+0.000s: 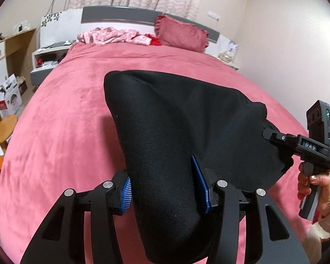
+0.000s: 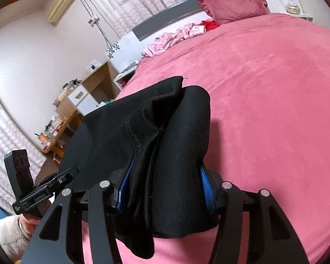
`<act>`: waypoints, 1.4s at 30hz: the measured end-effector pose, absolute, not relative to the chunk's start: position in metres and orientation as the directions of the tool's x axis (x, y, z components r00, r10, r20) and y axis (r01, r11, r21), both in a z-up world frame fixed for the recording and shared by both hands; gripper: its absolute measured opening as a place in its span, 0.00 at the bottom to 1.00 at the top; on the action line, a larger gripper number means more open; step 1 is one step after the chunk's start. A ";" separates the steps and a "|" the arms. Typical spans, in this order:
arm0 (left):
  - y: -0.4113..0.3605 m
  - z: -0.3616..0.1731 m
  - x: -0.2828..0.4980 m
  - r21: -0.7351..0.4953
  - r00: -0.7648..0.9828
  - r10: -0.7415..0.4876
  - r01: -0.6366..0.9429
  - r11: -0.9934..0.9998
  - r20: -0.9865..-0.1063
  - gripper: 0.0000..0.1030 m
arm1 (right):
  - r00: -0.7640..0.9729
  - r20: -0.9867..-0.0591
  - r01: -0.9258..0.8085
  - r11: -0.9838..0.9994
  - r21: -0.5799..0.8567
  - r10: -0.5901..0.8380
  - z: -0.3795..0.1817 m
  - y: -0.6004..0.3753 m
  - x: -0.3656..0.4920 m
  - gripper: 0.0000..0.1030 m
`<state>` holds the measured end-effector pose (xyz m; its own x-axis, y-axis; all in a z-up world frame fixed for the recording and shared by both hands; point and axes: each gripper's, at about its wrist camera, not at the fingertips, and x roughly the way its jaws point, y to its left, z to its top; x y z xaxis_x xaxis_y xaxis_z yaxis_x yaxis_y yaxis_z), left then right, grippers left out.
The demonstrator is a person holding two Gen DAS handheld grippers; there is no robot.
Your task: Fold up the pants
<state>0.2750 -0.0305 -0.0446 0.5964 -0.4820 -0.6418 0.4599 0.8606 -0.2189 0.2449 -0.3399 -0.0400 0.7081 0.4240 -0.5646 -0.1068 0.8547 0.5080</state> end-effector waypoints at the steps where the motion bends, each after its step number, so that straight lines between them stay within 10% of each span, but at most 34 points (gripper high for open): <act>1: -0.032 -0.052 0.284 -0.212 0.594 -0.475 0.459 0.863 -0.649 0.46 | 0.704 -0.574 -0.101 0.859 0.501 0.418 -0.046 -0.341 0.253 0.53; 4: -0.037 -0.083 0.305 -0.181 0.578 -0.438 0.448 0.875 -0.689 0.49 | 0.696 -0.638 -0.032 0.902 0.430 0.329 -0.075 -0.347 0.272 0.58; 6: -0.030 -0.098 0.307 -0.188 0.607 -0.434 0.427 0.884 -0.665 0.70 | 0.711 -0.629 0.025 0.882 0.470 0.315 -0.094 -0.367 0.271 0.78; 18: -0.021 -0.086 0.244 -0.030 0.762 -0.247 0.287 0.958 -0.598 0.91 | 0.719 -0.683 0.205 0.901 0.383 0.126 -0.081 -0.372 0.215 0.84; 27: -0.025 -0.098 0.170 0.035 0.668 -0.132 0.231 0.972 -0.732 0.93 | 0.685 -0.718 0.143 0.945 0.293 0.119 -0.076 -0.307 0.124 0.98; 42: -0.001 -0.050 0.095 -0.047 0.732 -0.112 0.109 0.993 -0.672 0.95 | 0.777 -0.629 0.109 0.982 0.155 0.013 -0.048 -0.258 0.037 0.98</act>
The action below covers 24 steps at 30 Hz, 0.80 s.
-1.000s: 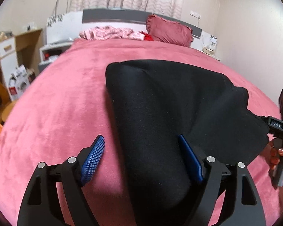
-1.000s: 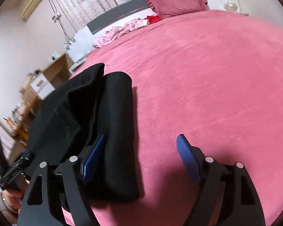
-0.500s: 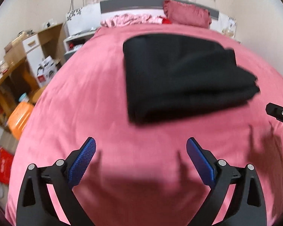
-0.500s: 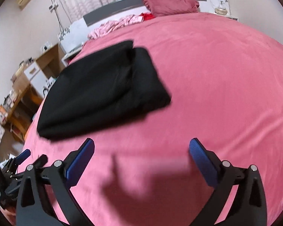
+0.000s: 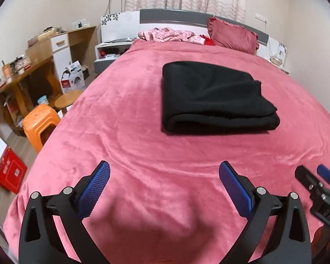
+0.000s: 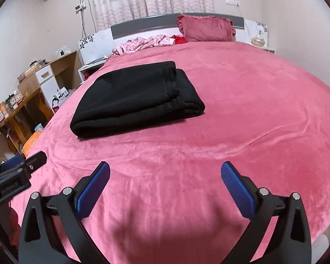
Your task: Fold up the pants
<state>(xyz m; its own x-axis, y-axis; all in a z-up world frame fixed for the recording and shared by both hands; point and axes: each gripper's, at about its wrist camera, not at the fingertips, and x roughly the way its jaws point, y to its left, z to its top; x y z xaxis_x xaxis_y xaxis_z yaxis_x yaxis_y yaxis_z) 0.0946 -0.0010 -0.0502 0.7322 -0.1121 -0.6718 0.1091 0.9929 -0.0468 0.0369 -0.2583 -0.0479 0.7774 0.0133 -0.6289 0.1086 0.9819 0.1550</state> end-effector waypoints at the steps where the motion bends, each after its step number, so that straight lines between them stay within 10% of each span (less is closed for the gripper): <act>1: 0.000 -0.049 0.091 -0.051 0.732 -0.115 0.109 0.993 -0.672 0.95 | 0.779 -0.627 0.106 0.982 0.154 0.014 -0.047 -0.257 0.035 0.98; 24: -0.008 -0.033 0.052 0.024 0.775 -0.059 0.096 0.995 -0.629 0.95 | 0.826 -0.564 0.056 0.991 0.123 0.023 -0.034 -0.240 0.034 0.98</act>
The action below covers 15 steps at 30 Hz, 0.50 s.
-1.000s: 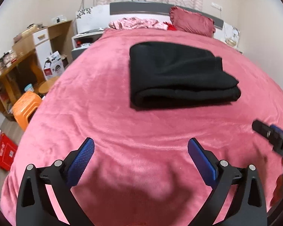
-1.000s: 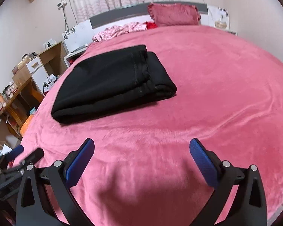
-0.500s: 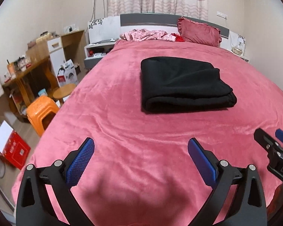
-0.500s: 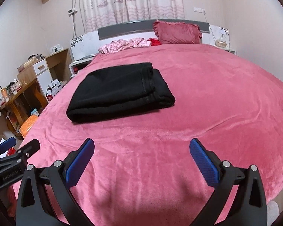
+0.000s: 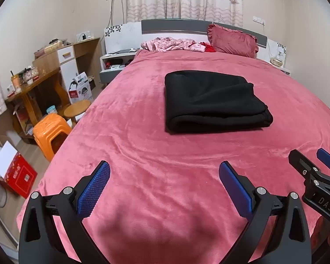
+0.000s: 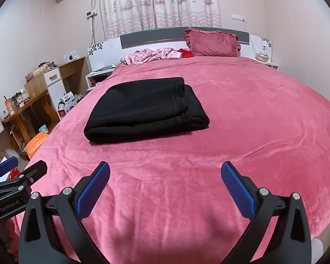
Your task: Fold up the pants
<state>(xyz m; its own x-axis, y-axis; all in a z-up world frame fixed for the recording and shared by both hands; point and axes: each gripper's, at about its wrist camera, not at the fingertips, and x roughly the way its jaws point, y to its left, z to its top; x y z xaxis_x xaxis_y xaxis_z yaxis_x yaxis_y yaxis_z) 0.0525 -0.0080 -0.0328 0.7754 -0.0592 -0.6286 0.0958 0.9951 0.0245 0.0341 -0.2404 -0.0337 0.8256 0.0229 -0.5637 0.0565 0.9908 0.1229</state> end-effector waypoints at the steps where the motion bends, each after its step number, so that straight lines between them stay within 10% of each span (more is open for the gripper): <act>1: -0.008 -0.033 0.053 0.026 0.775 -0.057 0.094 0.995 -0.629 0.95 | 0.826 -0.564 0.056 0.991 0.123 0.023 -0.034 -0.240 0.035 0.98; 15: -0.008 -0.036 0.052 0.009 0.756 -0.058 0.085 0.996 -0.652 0.95 | 0.822 -0.569 0.050 0.991 0.122 0.028 -0.035 -0.238 0.038 0.98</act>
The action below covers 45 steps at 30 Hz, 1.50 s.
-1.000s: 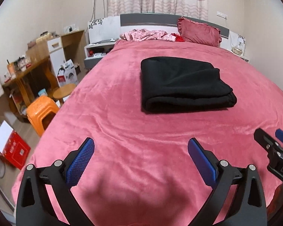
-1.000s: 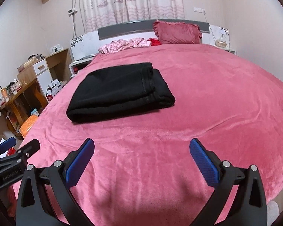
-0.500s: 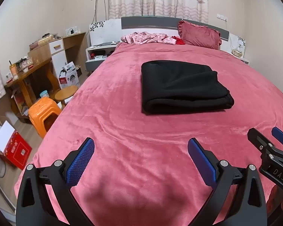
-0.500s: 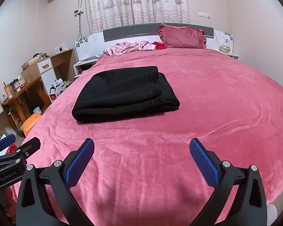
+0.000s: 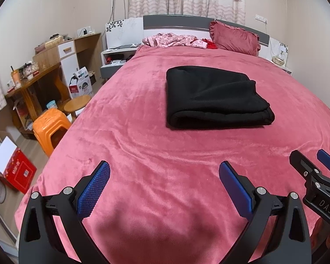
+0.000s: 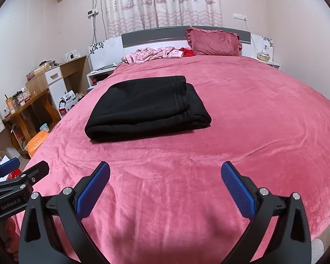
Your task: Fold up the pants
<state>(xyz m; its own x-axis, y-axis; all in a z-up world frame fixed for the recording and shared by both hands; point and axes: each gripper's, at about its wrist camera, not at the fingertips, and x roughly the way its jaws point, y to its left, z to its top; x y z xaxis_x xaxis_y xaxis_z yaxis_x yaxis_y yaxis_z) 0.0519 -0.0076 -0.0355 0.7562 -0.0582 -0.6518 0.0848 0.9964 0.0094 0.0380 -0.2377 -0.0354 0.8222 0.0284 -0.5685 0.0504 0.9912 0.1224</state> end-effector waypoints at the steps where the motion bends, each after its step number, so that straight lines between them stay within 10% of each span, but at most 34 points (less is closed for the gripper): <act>1: -0.007 -0.036 0.052 0.010 0.756 -0.058 0.084 0.996 -0.653 0.95 | 0.822 -0.569 0.051 0.991 0.123 0.028 -0.035 -0.237 0.038 0.98; 45: -0.009 -0.047 0.055 0.033 0.741 -0.029 0.069 0.997 -0.670 0.95 | 0.811 -0.585 0.053 0.990 0.134 0.035 -0.048 -0.237 0.045 0.98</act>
<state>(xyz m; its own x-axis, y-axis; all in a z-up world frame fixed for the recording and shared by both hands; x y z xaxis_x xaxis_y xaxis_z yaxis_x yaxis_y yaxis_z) 0.0545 -0.0087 -0.0467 0.7415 -0.0295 -0.6703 0.0692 0.9971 0.0327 0.0451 -0.2373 -0.0482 0.8106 0.0354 -0.5845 0.0533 0.9896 0.1339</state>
